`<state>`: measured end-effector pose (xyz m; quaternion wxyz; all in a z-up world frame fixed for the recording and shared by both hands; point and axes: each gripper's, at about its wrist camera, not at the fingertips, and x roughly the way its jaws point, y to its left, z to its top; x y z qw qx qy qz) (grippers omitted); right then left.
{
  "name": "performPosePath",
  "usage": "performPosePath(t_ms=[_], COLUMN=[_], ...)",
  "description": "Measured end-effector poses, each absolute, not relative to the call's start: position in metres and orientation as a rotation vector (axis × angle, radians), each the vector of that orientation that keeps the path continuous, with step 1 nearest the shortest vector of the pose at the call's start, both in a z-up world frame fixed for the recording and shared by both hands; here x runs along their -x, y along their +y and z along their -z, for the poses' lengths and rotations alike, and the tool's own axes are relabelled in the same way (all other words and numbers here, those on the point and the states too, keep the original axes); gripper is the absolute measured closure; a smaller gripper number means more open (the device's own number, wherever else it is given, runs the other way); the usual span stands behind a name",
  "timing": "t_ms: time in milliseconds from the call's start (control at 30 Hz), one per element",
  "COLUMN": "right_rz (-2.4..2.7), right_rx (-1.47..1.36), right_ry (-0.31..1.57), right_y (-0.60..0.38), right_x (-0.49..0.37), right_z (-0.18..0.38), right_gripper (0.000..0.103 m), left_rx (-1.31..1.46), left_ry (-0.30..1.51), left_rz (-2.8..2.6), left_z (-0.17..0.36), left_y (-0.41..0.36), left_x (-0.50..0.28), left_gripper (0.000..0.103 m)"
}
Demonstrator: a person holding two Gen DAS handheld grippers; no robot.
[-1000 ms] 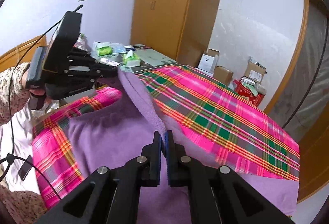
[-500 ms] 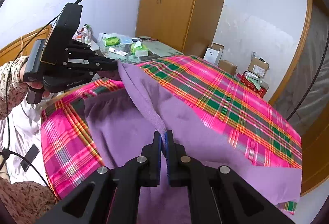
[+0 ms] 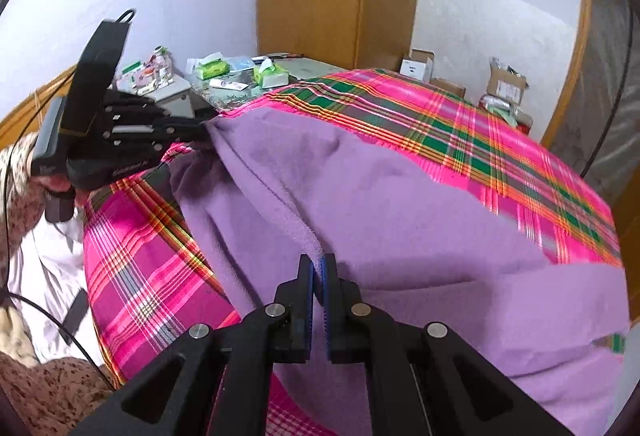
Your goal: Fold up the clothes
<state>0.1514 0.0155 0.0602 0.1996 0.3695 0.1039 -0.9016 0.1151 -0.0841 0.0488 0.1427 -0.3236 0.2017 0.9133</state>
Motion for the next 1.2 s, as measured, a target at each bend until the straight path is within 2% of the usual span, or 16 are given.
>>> performPosePath(t_ms=[233,467,600,967,1067,1167,1200], right_rz=[2.523,2.535,2.527,2.527,2.536,2.557,2.566], right_rx=[-1.043,-1.013,-1.008,-1.009,-0.999,-0.965,-0.949], right_ry=[0.261,0.371,0.415,0.409,0.397,0.382,0.377], right_y=[0.023,0.02,0.018,0.021,0.022,0.021,0.021], right_x=[-0.156,-0.166,-0.171,-0.177,-0.178,-0.182,-0.183], right_z=[-0.052,-0.045,-0.04,-0.032,-0.033,-0.038,-0.04], right_gripper=[0.099,0.099,0.099,0.099,0.099,0.099,0.099], left_rx=[1.017,1.064,1.069,1.23,1.224,1.193,1.175], left_ry=[0.269,-0.227,-0.424,-0.832,-0.878,-0.899,-0.897], left_rz=[-2.634,-2.549,-2.495,-2.392,-2.4,-2.434,-2.46], left_z=[-0.042,-0.047,-0.048,-0.022,-0.023,-0.028,-0.031], left_y=[-0.109,-0.141,-0.15,-0.166,-0.167,-0.169,-0.169], left_x=[-0.123,-0.13,-0.128,-0.097,-0.092,-0.092,-0.094], left_gripper=[0.095,0.092,0.08,0.08,0.081,0.098,0.098])
